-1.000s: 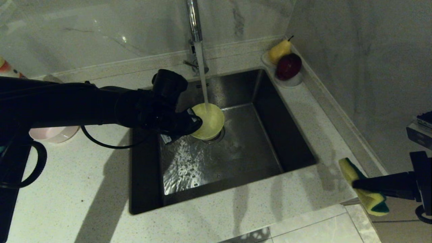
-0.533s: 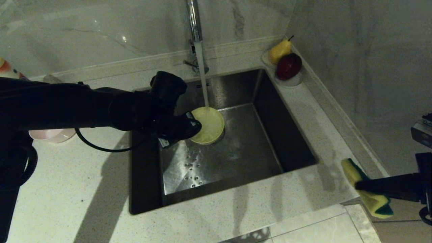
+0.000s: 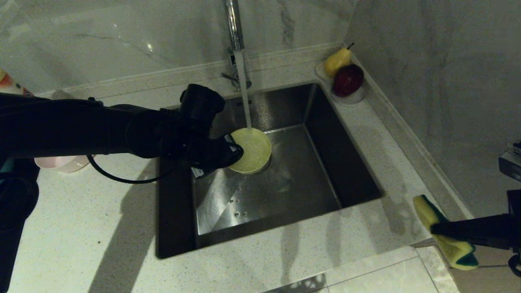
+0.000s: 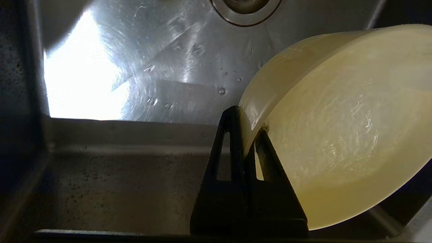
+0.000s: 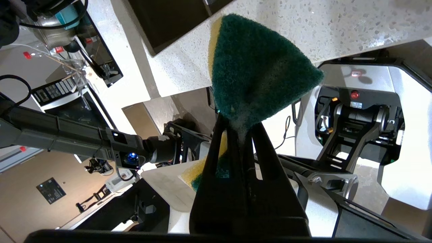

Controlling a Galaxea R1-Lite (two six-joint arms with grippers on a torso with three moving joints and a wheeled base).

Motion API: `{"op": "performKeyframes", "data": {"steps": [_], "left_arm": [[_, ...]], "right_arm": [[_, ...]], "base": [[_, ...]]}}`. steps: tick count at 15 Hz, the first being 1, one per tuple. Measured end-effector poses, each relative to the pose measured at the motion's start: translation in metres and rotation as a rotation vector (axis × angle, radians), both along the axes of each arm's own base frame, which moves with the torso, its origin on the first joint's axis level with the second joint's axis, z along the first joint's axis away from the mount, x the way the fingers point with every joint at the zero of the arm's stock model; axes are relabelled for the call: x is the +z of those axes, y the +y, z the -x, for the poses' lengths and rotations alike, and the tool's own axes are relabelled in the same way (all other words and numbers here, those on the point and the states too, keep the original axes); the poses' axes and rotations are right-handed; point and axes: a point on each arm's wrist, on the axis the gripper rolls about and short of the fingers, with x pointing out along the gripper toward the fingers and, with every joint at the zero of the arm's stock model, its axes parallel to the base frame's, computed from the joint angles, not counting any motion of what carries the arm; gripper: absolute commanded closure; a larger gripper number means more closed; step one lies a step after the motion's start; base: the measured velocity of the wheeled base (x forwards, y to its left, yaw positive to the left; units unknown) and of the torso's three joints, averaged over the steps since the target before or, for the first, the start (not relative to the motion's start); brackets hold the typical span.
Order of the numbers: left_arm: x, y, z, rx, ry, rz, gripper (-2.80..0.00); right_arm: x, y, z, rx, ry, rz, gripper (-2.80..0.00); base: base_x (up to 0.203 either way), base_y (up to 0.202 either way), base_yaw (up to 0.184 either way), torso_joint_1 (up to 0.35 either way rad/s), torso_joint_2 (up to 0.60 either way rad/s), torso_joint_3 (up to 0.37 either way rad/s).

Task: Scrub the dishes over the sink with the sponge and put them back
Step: Wash the bowl

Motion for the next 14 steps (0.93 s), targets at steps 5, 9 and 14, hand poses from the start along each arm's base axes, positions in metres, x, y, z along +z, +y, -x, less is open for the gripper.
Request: {"op": "performKeyframes", "data": {"steps": [5, 9, 14], "left_arm": [[0.01, 0.01, 0.018, 0.031, -0.043, -0.069, 0.0], [0.014, 0.025, 0.047, -0.013, -0.172, -0.155, 0.0], [-0.006, 0.042, 0.078, -0.12, -0.506, -0.314, 0.0]], "right_arm": [[-0.001, 0.0, 0.003, 0.0, -0.001, 0.0, 0.0], [-0.003, -0.001, 0.004, -0.001, 0.007, 0.001, 0.0], [-0.002, -0.001, 0.006, -0.001, 0.009, 0.001, 0.0]], "base": [[0.0, 0.0, 0.0, 0.0, 0.0, 0.0], [0.0, 0.0, 0.0, 0.0, 0.0, 0.0], [0.0, 0.0, 0.0, 0.0, 0.0, 0.0]]}}
